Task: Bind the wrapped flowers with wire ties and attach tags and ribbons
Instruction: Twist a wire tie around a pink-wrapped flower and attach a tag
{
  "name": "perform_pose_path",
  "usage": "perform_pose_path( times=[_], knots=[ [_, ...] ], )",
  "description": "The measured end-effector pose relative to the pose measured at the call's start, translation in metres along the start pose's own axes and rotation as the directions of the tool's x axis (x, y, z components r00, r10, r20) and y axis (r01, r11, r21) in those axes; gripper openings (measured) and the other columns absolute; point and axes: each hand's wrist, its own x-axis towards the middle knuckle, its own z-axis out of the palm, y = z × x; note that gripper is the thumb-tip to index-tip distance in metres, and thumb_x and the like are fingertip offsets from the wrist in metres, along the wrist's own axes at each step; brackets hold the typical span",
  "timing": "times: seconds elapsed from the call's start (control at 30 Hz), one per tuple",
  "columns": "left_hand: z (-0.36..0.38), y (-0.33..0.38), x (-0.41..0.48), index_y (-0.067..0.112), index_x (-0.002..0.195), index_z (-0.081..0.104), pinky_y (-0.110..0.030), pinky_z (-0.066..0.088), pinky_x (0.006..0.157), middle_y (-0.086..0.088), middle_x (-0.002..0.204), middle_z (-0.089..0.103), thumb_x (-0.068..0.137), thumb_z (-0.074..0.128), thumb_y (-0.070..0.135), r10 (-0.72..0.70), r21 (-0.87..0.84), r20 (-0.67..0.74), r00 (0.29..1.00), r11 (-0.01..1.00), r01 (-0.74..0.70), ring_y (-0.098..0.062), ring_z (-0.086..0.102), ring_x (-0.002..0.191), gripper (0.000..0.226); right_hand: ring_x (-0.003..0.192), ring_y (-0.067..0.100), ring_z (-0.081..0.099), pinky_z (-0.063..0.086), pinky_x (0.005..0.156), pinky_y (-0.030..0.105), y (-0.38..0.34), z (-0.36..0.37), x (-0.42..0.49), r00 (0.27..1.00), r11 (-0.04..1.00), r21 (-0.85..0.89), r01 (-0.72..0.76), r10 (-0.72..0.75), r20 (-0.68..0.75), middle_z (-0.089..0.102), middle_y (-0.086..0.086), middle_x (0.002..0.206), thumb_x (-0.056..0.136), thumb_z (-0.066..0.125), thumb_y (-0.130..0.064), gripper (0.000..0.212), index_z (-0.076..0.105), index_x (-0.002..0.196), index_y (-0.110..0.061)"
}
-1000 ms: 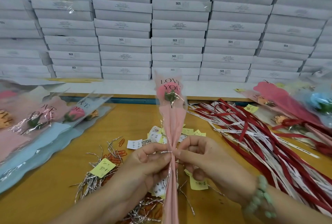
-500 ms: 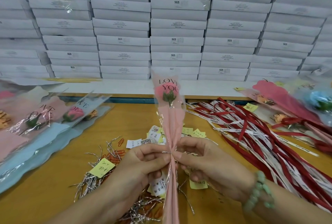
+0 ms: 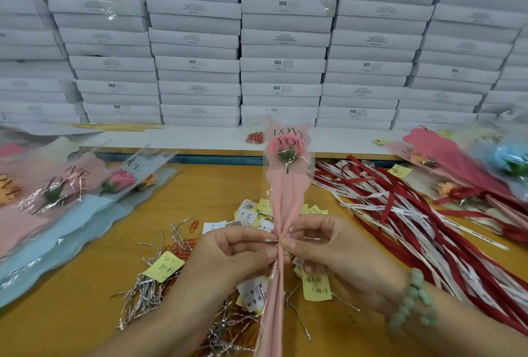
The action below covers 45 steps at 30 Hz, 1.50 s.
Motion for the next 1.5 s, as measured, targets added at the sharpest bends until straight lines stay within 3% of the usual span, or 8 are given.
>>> perform_pose_path(
  times=[0.07,0.27,0.37,0.5,0.87,1.17,1.33,1.5],
  knots=[
    [0.001,0.001,0.0,0.011,0.091,0.078,-0.031,0.06,0.08,-0.02,0.094,0.075,0.058,0.084,0.021,-0.004,-0.003,0.015,1.0,1.0,0.004,-0.031,0.073,0.09,0.036,0.054,0.008,0.055,0.046,0.048,0.017,0.001,-0.002,0.001,1.0,1.0,-0.006,-0.001,0.001,-0.018,0.065,0.004,0.075,0.066,0.079,-0.017,0.021,0.075,0.084,-0.006],
    [0.003,0.001,-0.002,0.009,0.085,0.078,-0.022,0.058,0.067,-0.02,0.09,0.075,0.059,0.08,0.03,-0.008,-0.033,-0.05,0.999,0.999,0.006,-0.03,0.074,0.087,0.033,0.066,0.011,0.062,0.047,0.053,0.017,0.005,-0.003,0.003,0.999,0.999,-0.031,0.031,-0.031,0.013,0.066,0.003,0.077,0.067,0.079,-0.022,0.021,0.077,0.085,-0.011],
    [0.003,0.001,-0.001,0.003,0.084,0.076,-0.023,0.058,0.065,-0.022,0.09,0.074,0.064,0.078,0.022,-0.028,-0.063,-0.062,0.998,0.998,0.024,-0.03,0.074,0.085,0.028,0.071,0.01,0.069,0.051,0.055,0.017,0.006,-0.003,0.003,0.997,0.999,0.005,0.052,-0.052,0.055,0.067,-0.001,0.077,0.069,0.076,-0.019,0.014,0.078,0.082,-0.015],
    [0.002,0.0,0.0,-0.007,0.087,0.069,-0.023,0.059,0.059,-0.025,0.087,0.074,0.065,0.075,0.011,-0.057,-0.108,-0.098,0.994,0.993,0.047,-0.029,0.075,0.078,0.029,0.075,0.012,0.07,0.055,0.062,0.02,0.006,-0.004,0.004,0.996,0.998,0.046,0.036,-0.04,0.079,0.07,0.004,0.085,0.072,0.074,-0.013,0.022,0.075,0.092,-0.005],
    [0.0,0.001,0.001,-0.013,0.099,0.063,-0.021,0.057,0.058,-0.028,0.092,0.072,0.074,0.066,0.002,-0.155,-0.209,0.004,0.988,0.966,0.152,-0.025,0.075,0.078,0.029,0.082,0.013,0.071,0.056,0.065,0.02,0.006,-0.007,0.005,0.99,0.998,0.009,0.057,-0.058,0.13,0.074,0.007,0.094,0.077,0.072,-0.012,0.017,0.076,0.094,-0.011],
    [0.0,0.001,0.0,-0.013,0.101,0.064,-0.022,0.058,0.058,-0.03,0.095,0.071,0.073,0.065,0.0,-0.204,-0.265,0.037,0.978,0.942,0.207,-0.025,0.075,0.079,0.031,0.077,0.013,0.069,0.054,0.067,0.023,0.01,-0.005,0.007,0.99,0.997,0.055,0.054,-0.06,0.125,0.07,0.008,0.091,0.081,0.068,-0.007,0.022,0.07,0.101,0.001],
    [0.001,0.001,0.0,-0.007,0.087,0.075,-0.021,0.057,0.056,-0.028,0.093,0.072,0.072,0.065,0.002,-0.225,-0.248,0.052,0.973,0.941,0.231,-0.023,0.075,0.078,0.02,0.072,0.012,0.07,0.052,0.061,0.02,0.009,-0.003,0.006,0.987,0.992,0.059,0.109,-0.115,0.111,0.072,0.006,0.087,0.077,0.071,-0.009,0.014,0.074,0.091,-0.008],
    [0.002,-0.001,0.0,-0.005,0.079,0.076,-0.021,0.056,0.052,-0.025,0.079,0.072,0.072,0.063,0.0,-0.263,-0.248,0.071,0.962,0.93,0.273,-0.019,0.072,0.062,0.016,0.07,0.009,0.066,0.051,0.059,0.019,0.011,0.0,0.005,0.981,0.985,-0.007,0.171,-0.17,0.092,0.072,0.005,0.085,0.073,0.073,-0.014,0.013,0.076,0.085,-0.016]
  ],
)
